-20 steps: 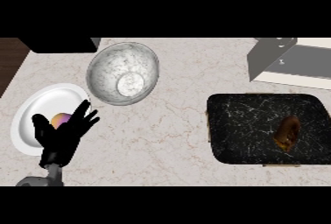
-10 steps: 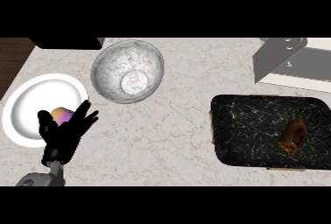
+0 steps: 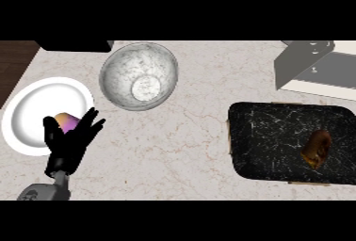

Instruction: Pick the croissant from the tray and place it in the tiered shelf

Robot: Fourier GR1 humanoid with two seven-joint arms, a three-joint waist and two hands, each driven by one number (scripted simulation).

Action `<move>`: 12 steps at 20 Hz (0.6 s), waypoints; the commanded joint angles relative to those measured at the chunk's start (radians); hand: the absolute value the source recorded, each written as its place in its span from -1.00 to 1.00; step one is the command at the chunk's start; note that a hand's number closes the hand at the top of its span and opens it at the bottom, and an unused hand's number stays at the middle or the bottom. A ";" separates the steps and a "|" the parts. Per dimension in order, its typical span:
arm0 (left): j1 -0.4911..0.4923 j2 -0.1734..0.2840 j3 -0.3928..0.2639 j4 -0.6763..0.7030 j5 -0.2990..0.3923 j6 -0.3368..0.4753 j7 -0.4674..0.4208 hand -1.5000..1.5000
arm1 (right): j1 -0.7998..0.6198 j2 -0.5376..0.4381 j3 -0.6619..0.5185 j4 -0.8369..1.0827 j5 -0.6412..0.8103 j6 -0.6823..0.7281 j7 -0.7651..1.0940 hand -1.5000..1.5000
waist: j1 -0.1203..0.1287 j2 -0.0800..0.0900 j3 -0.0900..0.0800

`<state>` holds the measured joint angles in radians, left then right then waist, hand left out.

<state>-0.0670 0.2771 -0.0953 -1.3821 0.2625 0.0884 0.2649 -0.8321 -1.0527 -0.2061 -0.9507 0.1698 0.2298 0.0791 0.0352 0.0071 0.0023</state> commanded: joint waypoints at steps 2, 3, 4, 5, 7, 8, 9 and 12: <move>-0.023 0.035 0.056 0.045 0.007 -0.013 0.025 0.00 | -0.107 0.033 0.030 0.191 0.081 -0.024 -0.101 1.00 | -0.002 0.002 -0.002; -0.008 -0.008 0.022 0.045 -0.016 0.006 0.015 0.00 | -0.157 0.044 0.042 0.185 0.094 -0.018 -0.068 1.00 | -0.007 0.000 -0.003; -0.001 0.016 0.041 0.078 0.004 -0.039 -0.012 0.00 | -0.156 0.062 0.042 0.249 0.115 -0.060 -0.125 1.00 | 0.001 0.004 -0.002; -0.020 0.014 0.044 0.044 0.011 -0.029 0.017 0.00 | -0.189 0.051 0.061 0.295 0.154 -0.070 -0.141 1.00 | 0.009 0.006 -0.002; -0.045 0.008 0.054 0.107 -0.011 -0.022 -0.019 0.00 | -0.231 0.081 0.067 0.335 0.170 -0.087 -0.152 1.00 | 0.004 0.006 -0.002; -0.026 0.011 0.054 0.069 -0.003 -0.020 0.021 0.00 | -0.215 0.049 0.053 0.352 0.175 -0.070 -0.185 1.00 | -0.006 0.002 -0.002; 0.025 -0.016 0.018 0.027 -0.024 -0.008 -0.002 0.00 | -0.251 0.057 0.062 0.388 0.200 -0.099 -0.191 1.00 | 0.006 0.003 -0.002; -0.011 -0.015 0.026 -0.020 -0.024 0.030 0.079 0.00 | -0.275 0.072 0.041 0.467 0.202 -0.117 -0.277 1.00 | 0.007 0.004 -0.001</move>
<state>-0.0787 0.2713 -0.0650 -1.3606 0.2456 0.0836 0.2728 -1.0572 -0.9941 -0.1594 -0.5779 0.3440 0.1369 -0.1311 0.0397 0.0099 0.0023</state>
